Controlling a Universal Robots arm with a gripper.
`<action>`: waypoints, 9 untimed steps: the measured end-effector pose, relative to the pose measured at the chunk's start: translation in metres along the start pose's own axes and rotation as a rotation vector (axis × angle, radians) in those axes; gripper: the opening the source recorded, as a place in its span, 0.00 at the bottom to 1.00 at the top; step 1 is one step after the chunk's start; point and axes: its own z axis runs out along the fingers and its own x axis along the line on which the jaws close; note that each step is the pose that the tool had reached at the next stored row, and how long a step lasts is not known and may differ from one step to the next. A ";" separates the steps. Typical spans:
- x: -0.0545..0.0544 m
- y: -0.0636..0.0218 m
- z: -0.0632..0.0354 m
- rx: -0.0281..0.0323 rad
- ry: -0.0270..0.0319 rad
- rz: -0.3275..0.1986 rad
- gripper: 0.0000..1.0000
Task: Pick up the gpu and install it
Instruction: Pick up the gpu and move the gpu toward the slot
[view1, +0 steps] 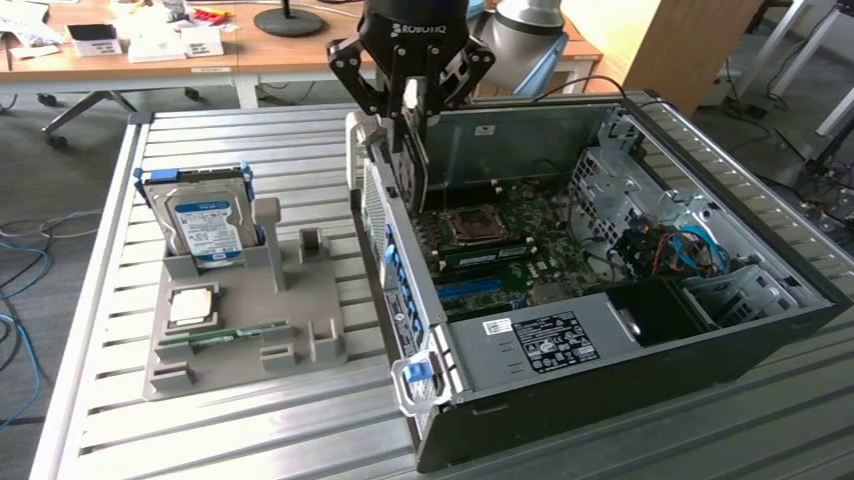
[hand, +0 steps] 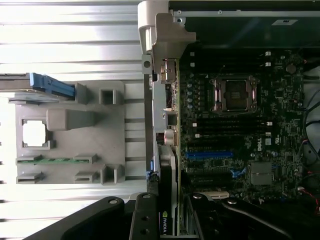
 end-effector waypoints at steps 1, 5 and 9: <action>-0.001 0.0001 0.0000 0.0000 0.0000 0.000 0.27; -0.006 0.0004 0.0002 0.0000 0.0000 0.000 0.27; -0.011 0.0007 0.0003 0.0000 0.0000 0.000 0.27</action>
